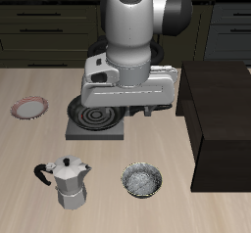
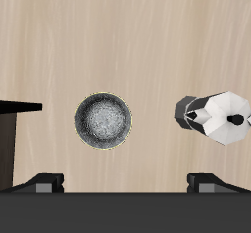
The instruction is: Place the bowl on top of the shelf
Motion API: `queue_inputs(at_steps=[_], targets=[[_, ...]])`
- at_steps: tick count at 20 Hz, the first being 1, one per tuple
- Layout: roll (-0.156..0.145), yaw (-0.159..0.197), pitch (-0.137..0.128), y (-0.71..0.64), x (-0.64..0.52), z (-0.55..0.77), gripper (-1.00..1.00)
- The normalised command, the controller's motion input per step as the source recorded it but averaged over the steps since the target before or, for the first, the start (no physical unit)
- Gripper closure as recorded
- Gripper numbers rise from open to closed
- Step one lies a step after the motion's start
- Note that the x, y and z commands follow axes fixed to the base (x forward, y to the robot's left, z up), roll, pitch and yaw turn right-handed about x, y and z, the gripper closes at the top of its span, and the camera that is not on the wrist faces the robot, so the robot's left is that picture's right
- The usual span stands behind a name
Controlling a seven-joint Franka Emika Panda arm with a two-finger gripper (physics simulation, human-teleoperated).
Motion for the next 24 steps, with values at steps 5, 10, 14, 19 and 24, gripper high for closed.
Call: queue_inputs(at_steps=[5, 10, 14, 19, 24], targets=[[-0.008, -0.01, 0.033, -0.06, 0.03, -0.29, -1.0], [-0.003, 0.004, 0.03, -0.01, 0.01, -0.31, -1.0], [0.008, -0.003, 0.03, 0.04, 0.04, -0.27, -1.0], [-0.003, 0.004, 0.02, 0.03, 0.05, -0.24, -1.0], [0.008, -0.012, 0.009, 0.07, 0.09, -0.19, -1.0]])
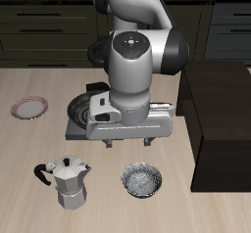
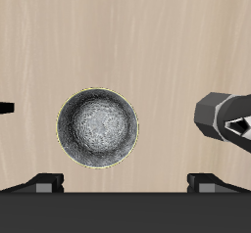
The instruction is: Place the bowl on top of the shelf
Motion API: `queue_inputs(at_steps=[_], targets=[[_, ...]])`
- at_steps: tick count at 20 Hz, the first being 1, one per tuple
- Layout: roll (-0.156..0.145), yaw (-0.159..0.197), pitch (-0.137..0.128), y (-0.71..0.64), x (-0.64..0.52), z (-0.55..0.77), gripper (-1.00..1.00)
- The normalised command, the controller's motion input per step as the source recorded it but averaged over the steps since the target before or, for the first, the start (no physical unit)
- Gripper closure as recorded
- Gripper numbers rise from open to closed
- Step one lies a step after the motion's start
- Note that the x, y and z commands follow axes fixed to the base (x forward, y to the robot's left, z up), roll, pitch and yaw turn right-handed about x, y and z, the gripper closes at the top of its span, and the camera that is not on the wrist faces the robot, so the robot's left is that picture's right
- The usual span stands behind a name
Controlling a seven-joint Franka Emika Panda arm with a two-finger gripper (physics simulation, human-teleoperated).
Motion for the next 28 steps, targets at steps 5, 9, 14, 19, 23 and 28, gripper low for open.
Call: queue_inputs(at_steps=[5, 9, 14, 19, 23, 28], targets=[[0.003, -0.014, 0.033, 0.05, 0.05, -0.3, -1.0], [0.005, -0.012, 0.026, 0.03, -0.01, -0.23, -1.0], [-0.016, 0.019, 0.022, -0.01, 0.02, -0.32, -1.0], [-0.005, 0.0, 0.025, 0.0, -0.01, -0.23, -1.0], [0.001, 0.011, 0.027, 0.01, -0.02, -0.26, -1.0], [0.021, 0.009, 0.03, 0.06, -0.07, -0.23, -1.0]])
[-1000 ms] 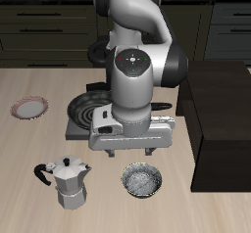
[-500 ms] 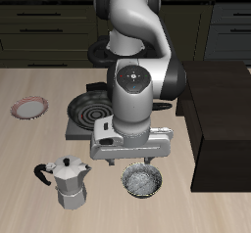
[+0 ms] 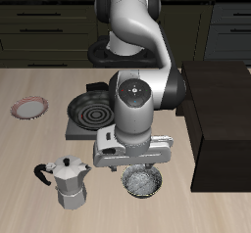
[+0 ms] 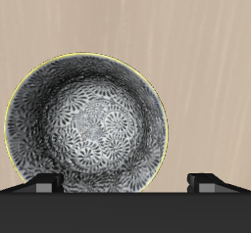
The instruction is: Place the bowl on top of the shelf
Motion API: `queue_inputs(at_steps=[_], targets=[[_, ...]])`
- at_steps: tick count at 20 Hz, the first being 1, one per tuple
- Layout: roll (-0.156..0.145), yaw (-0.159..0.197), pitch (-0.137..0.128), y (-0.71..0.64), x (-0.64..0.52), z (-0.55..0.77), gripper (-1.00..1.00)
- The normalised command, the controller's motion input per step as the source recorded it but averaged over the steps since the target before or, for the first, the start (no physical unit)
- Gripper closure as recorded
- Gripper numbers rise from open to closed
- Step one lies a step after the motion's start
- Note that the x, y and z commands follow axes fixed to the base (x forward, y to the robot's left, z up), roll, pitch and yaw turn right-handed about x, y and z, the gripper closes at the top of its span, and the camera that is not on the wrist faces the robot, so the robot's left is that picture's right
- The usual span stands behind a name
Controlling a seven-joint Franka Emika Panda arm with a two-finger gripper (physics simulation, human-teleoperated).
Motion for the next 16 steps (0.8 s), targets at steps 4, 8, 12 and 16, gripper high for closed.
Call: queue_inputs(at_steps=[4, 8, 12, 16], targets=[[0.004, -0.004, 0.021, 0.01, -0.01, -0.17, -1.0], [-0.003, -0.006, 0.04, -0.03, 0.03, -0.29, -1.0], [0.001, 0.004, 0.016, -0.04, 0.0, -0.13, -1.0], [-0.008, -0.013, 0.033, -0.04, 0.01, -0.2, -1.0]])
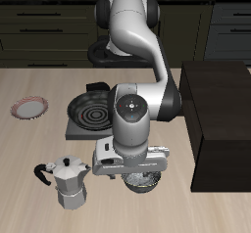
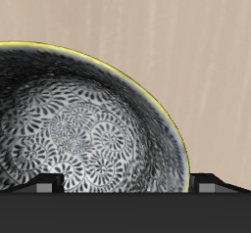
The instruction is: Place the bowl on top of the shelf
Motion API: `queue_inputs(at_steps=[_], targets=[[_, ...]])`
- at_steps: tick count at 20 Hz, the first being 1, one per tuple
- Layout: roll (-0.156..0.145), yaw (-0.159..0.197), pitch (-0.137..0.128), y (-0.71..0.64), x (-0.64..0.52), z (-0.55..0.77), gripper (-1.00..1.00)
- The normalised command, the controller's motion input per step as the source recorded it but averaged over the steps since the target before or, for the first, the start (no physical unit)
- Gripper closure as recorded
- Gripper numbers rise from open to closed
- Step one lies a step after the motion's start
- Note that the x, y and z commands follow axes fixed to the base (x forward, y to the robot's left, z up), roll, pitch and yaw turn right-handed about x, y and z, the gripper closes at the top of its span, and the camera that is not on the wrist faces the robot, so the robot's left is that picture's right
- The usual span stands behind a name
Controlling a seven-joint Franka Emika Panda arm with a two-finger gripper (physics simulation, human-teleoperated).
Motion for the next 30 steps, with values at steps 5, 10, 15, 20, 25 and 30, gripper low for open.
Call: queue_inputs(at_steps=[5, 10, 15, 20, 25, 30], targets=[[0.024, -0.007, 0.015, -0.02, -0.02, -0.11, 1.0], [0.009, -0.004, -0.008, 0.01, -0.02, 0.06, 1.0], [0.015, 0.0, -0.019, 0.03, -0.03, 0.12, 1.0], [0.014, -0.009, -0.045, 0.05, -0.05, 0.35, 1.0], [0.012, 0.006, -0.054, 0.06, -0.08, 0.35, 1.0], [-0.008, 0.004, -0.052, -0.01, -0.09, 0.39, 1.0]])
